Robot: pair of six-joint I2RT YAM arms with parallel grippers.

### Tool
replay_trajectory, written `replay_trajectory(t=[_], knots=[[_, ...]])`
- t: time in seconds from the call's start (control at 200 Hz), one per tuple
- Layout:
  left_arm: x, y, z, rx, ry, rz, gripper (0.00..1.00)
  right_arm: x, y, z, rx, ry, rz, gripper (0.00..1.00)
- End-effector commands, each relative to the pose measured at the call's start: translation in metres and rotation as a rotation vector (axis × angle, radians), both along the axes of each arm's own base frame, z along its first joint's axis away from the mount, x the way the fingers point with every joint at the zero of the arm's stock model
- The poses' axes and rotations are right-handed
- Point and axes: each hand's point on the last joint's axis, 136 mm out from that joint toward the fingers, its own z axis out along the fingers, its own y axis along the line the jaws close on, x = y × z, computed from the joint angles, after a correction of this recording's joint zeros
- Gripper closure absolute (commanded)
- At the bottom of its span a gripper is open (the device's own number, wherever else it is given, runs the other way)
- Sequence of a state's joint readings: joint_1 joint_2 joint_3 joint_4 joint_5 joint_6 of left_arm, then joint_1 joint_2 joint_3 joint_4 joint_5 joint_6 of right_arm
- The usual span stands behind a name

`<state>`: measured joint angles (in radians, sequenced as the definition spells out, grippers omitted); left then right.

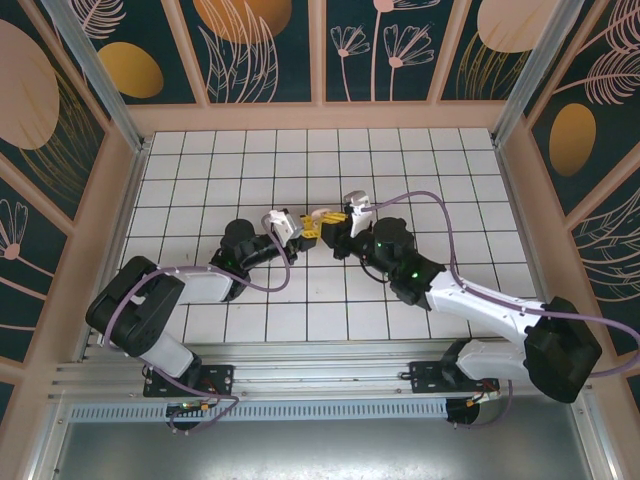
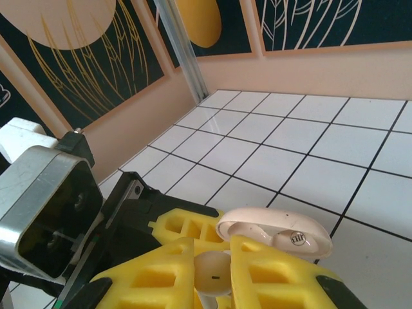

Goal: Insert the wireless bluetooth earbuds into the charging case

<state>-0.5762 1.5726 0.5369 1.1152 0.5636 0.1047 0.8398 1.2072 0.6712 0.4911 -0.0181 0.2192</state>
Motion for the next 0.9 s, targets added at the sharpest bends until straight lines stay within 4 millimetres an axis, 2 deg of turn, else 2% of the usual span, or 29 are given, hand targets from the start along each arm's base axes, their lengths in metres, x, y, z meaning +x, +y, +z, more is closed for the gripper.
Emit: replay_trajectory(t=[0.0, 0.365, 0.896], knots=[[-0.004, -0.001, 0.025, -0.052, -0.061, -0.009, 0.83, 0.006, 0.0, 0.009, 0.057, -0.034, -0.039, 0.83], [-0.004, 0.002, 0.033, -0.067, -0.066, 0.008, 0.83, 0.018, 0.002, 0.012, 0.102, -0.054, -0.063, 0.83], [-0.003, 0.007, 0.061, -0.207, -0.036, 0.022, 0.82, 0.011, -0.002, -0.016, 0.121, 0.016, -0.054, 0.84]])
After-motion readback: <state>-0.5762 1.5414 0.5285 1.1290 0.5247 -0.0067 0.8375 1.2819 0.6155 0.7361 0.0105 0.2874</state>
